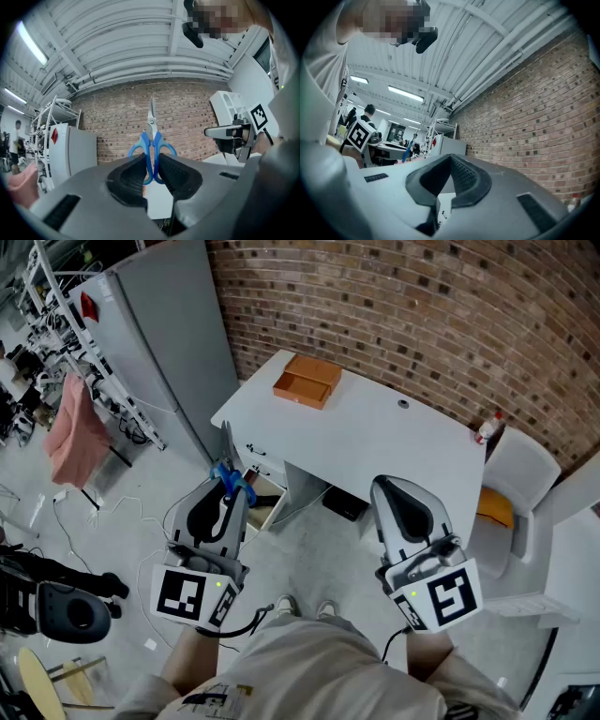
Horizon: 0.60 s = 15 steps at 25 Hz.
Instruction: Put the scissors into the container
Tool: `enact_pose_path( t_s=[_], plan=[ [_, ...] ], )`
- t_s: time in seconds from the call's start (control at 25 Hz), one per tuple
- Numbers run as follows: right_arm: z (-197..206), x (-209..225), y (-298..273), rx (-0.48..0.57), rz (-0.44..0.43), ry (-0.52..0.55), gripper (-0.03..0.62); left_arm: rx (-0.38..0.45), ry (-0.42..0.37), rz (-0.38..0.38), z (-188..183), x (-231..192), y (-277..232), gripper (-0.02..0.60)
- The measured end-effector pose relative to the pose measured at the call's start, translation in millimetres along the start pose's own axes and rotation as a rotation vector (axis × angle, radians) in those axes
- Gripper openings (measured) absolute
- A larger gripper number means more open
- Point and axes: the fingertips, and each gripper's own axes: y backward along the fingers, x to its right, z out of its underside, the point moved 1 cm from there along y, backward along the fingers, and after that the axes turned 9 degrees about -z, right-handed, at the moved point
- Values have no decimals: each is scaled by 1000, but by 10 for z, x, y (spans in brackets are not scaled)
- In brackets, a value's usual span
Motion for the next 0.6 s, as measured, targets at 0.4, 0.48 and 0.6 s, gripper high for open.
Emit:
enact_pose_path(
  t_s=[0.4,0.48,0.6],
  plan=[
    [36,183,34,25,-4,-40,6,-17,-14,13,54,125,-150,84],
    [59,214,34,23,-10,-43,6,-28,-8,14,92,154,-177,84],
    [113,270,38,14,-22,-47,6,-37,-6,10,135,207,-216,84]
  ],
)
